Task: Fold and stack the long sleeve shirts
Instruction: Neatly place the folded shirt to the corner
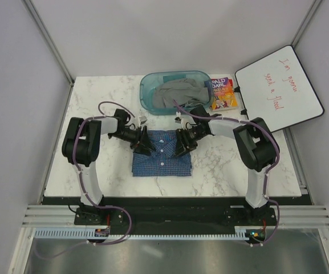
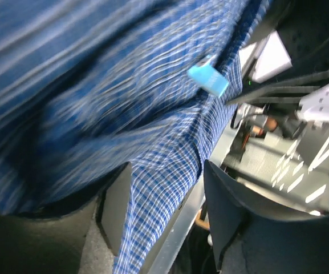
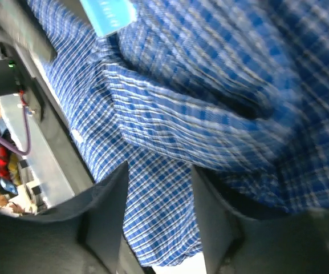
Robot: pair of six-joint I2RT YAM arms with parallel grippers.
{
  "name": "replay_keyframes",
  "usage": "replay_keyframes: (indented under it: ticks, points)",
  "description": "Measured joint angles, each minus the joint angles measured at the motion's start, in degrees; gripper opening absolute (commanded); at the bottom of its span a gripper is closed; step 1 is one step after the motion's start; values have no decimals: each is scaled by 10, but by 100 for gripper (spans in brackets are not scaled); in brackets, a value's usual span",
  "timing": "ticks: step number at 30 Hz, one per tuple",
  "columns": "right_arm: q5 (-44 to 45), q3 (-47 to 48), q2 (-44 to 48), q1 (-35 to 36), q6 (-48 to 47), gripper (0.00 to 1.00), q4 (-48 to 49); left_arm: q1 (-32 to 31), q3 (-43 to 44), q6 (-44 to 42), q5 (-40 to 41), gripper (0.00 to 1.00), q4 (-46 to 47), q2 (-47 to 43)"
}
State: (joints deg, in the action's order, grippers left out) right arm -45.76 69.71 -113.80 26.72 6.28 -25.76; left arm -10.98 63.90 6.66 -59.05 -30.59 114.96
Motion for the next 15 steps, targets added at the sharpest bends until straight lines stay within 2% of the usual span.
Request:
replay_keyframes:
  ticks: [4,7,8,9,15]
  points:
    - [-7,30,-11,26,20,70,20,33,22,-10,42,64,-42,-5]
    - [-13,66,-11,40,30,84,24,46,40,-43,111,65,-76,-29]
    - [-17,82,-10,41,34,93,25,53,45,-57,139,66,-86,-40]
    - [-19,97,-5,38,36,96,27,63,51,-73,169,67,-97,-50]
    - [-8,134,78,-28,11,98,-5,133,78,-150,306,80,-128,-127]
